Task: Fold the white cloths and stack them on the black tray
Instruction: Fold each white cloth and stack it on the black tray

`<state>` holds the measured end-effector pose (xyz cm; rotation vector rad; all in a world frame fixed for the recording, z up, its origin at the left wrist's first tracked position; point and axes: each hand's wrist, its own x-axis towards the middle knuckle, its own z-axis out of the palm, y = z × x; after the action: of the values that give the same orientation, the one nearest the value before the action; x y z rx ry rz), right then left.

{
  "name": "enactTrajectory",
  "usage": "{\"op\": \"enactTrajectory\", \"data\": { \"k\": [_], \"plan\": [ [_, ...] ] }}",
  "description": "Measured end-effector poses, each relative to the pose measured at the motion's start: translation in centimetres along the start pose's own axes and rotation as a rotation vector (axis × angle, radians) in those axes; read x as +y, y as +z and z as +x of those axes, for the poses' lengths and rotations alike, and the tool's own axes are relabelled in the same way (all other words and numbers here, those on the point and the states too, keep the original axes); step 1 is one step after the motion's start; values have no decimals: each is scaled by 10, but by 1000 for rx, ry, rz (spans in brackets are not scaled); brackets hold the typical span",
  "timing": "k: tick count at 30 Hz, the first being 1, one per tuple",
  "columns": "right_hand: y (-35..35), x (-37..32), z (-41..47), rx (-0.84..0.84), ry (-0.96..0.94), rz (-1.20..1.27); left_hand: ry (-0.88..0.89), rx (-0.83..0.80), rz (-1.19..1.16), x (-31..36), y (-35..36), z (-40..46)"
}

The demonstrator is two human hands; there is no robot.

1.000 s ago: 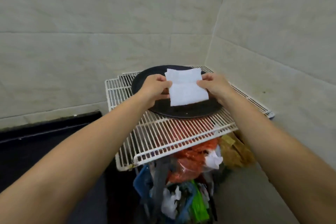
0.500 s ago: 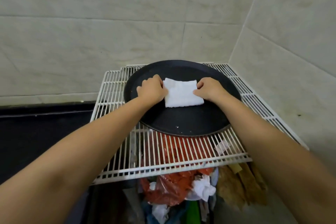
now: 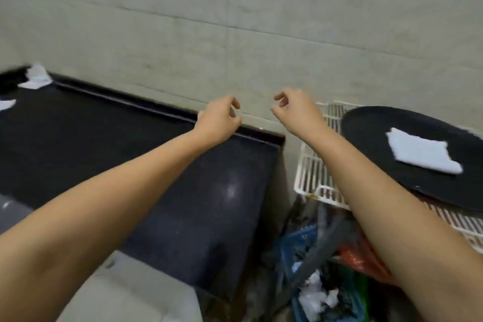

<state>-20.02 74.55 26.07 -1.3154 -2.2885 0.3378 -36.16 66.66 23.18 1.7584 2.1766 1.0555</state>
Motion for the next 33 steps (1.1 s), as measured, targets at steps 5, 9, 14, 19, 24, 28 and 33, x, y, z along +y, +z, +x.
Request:
{"op": "enactTrajectory", "data": {
  "k": [5,9,14,19,24,28,33],
  "plan": [
    [126,-160,-30,-99,-290,67,-197,83,282,-144,-121,-93],
    [211,-256,-65,-257,-416,4,-408,81,448,-237,-192,-164],
    [296,-341,-92,-501,-556,-132,-644,-2,589,-331,-236,-233],
    [363,-406,-83,-611,-637,-177,-770,-33,566,-410,-262,-254],
    [430,-474,-28,-654,-664,-182,-774,6,555,-493,-305,-210],
    [481,-533,35,-689,-630,-167,-781,-7,532,-563,-348,-161],
    [525,-587,112,-732,-602,-179,-797,14,478,-639,-398,-100]
  ]
}}
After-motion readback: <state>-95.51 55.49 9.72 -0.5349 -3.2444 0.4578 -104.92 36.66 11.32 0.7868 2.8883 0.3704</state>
